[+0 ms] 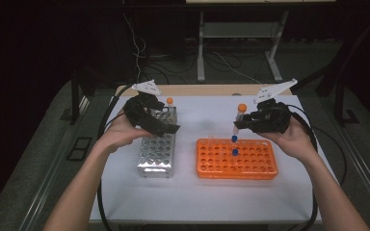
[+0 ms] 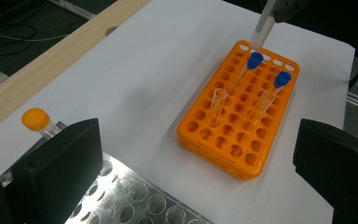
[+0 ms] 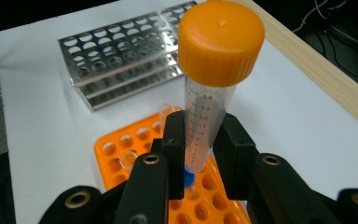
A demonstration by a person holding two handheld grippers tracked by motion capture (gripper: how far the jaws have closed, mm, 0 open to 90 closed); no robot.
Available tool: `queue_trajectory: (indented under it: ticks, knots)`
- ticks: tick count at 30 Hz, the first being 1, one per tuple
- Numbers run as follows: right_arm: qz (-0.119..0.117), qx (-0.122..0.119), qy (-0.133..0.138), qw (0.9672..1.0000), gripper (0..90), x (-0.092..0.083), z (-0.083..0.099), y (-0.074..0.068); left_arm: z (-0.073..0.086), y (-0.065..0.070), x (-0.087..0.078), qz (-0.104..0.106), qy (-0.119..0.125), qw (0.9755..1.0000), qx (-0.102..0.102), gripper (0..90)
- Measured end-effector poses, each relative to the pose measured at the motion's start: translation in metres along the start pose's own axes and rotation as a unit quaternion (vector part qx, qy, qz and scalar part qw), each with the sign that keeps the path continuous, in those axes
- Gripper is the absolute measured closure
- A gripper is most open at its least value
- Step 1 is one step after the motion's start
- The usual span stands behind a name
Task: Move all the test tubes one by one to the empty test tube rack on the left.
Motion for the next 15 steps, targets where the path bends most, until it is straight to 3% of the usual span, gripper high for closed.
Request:
queue_trajectory:
  ticks: [15]
  knots:
    - [-0.041, -0.040, -0.002, 0.9984, 74.0, 0.025, -0.046, -0.022, -0.021, 0.014, -0.009, 0.012, -0.010, 0.9994, 0.031, 1.9]
Point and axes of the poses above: each handheld gripper's, and its own axes: x roughly forward along the jaws, z roughly out of its underside, y roughly to its right, the point moved 6 cm from there along x, roughly forward along the jaws, and after that the axes turned 10 degrees about -x, right-handed, at the moved point
